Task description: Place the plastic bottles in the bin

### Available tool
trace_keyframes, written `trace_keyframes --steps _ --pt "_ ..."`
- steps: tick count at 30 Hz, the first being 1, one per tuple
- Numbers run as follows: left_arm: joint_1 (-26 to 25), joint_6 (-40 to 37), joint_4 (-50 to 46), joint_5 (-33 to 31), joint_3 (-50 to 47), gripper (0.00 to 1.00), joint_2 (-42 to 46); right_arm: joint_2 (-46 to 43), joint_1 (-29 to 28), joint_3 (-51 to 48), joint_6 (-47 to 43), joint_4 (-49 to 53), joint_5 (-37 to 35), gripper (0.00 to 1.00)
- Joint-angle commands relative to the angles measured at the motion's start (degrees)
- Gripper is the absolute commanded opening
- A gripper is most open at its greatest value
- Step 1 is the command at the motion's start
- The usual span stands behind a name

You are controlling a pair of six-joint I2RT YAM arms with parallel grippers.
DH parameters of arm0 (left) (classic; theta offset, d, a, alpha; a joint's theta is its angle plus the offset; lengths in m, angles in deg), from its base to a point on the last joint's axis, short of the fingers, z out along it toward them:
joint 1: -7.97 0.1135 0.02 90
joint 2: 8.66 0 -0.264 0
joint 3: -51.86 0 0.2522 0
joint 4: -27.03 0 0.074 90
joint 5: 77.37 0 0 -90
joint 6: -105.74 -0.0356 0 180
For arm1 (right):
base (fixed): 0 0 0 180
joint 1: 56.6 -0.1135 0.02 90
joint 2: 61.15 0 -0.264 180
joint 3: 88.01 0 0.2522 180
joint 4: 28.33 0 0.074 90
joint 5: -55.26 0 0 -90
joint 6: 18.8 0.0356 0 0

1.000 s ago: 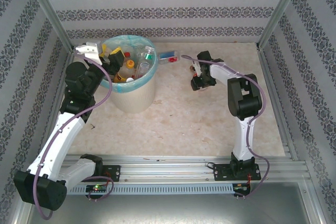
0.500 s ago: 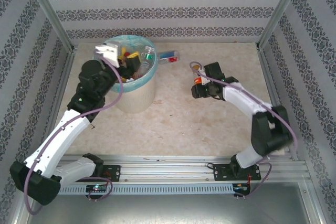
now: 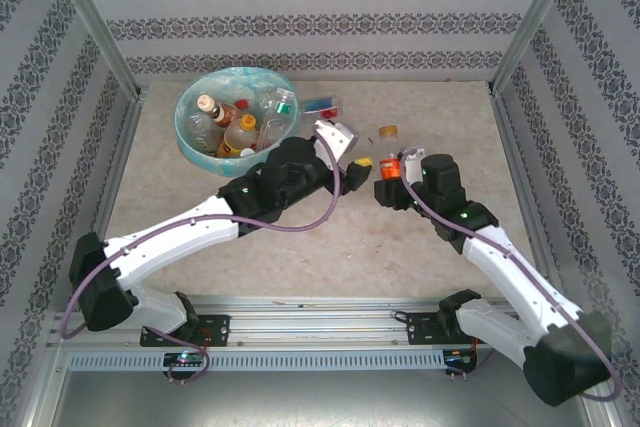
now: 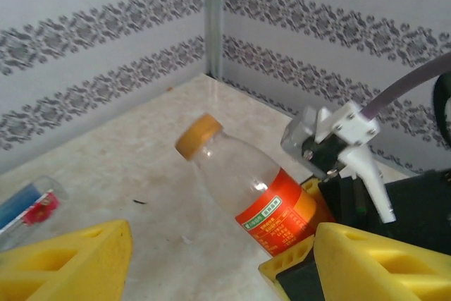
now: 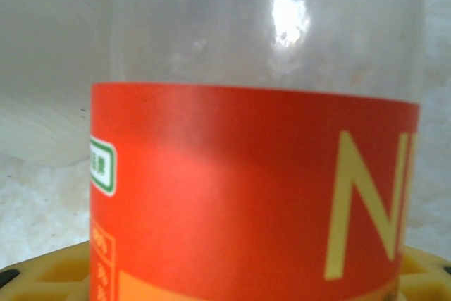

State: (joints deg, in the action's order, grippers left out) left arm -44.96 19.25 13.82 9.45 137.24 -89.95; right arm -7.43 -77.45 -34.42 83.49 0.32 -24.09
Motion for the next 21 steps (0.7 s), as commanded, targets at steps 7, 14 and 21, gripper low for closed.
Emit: trace_keyframes --steps 7,14,21 --pt "-0.51 6.81 -0.70 7.61 9.08 0.72 1.03 -16.56 -3.13 -5.37 0.04 -3.96 12.08 0.47" --pt "-0.12 14.10 0.59 18.07 8.86 0.79 4.54 -23.13 -6.31 -6.52 0.40 -7.27 21.37 0.46" --pt "0.07 17.85 2.52 28.60 7.50 0.79 5.23 -24.10 -11.30 -6.50 -0.05 -11.85 23.12 0.45"
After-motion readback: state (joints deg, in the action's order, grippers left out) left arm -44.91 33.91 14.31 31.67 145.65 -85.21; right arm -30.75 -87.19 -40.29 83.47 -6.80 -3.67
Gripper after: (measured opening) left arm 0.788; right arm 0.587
